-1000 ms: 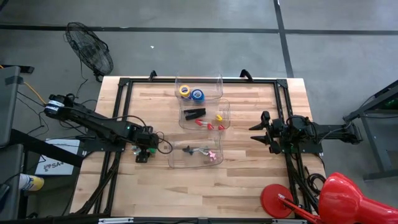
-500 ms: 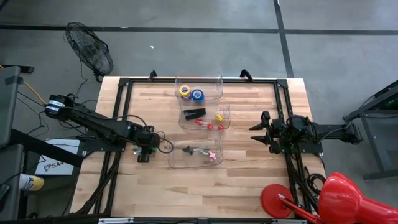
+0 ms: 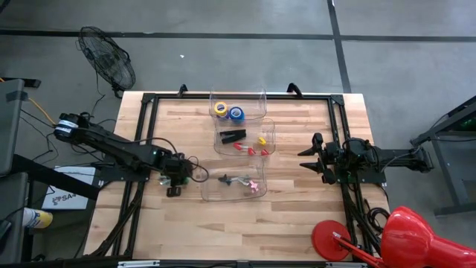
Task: Pick and place Stapler, Stapler remover, tape
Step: Put the green stapler into the middle transparent bin, then put the light blue staple remover into the bottom transparent bin
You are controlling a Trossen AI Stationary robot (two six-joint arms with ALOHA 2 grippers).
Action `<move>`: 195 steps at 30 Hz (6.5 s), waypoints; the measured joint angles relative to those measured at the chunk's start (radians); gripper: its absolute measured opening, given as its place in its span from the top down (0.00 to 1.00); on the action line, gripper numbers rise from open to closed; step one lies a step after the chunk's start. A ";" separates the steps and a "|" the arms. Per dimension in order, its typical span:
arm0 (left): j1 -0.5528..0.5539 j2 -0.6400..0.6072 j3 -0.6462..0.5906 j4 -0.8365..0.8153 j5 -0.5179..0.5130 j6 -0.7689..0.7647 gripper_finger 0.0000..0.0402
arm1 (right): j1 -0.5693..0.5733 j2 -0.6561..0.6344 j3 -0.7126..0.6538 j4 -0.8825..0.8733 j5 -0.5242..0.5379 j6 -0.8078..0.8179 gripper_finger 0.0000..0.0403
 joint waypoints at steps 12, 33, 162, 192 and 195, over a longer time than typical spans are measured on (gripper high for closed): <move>0.000 -0.009 0.246 -0.226 -0.217 0.013 0.86 | 0.000 0.000 0.000 0.000 0.000 0.000 0.56; 0.167 0.132 0.420 0.019 -0.326 0.261 0.85 | 0.000 0.000 0.000 0.001 0.000 0.000 0.56; 0.057 0.308 0.210 -0.578 0.116 -0.324 0.51 | 0.000 0.000 0.000 0.003 0.000 0.000 0.56; 0.058 0.005 0.550 -0.617 -0.076 -0.236 0.81 | 0.000 0.000 0.000 0.002 0.000 0.000 0.56; 0.058 0.020 0.581 -0.523 -0.084 -0.207 0.81 | 0.000 0.000 0.000 0.002 0.000 0.000 0.56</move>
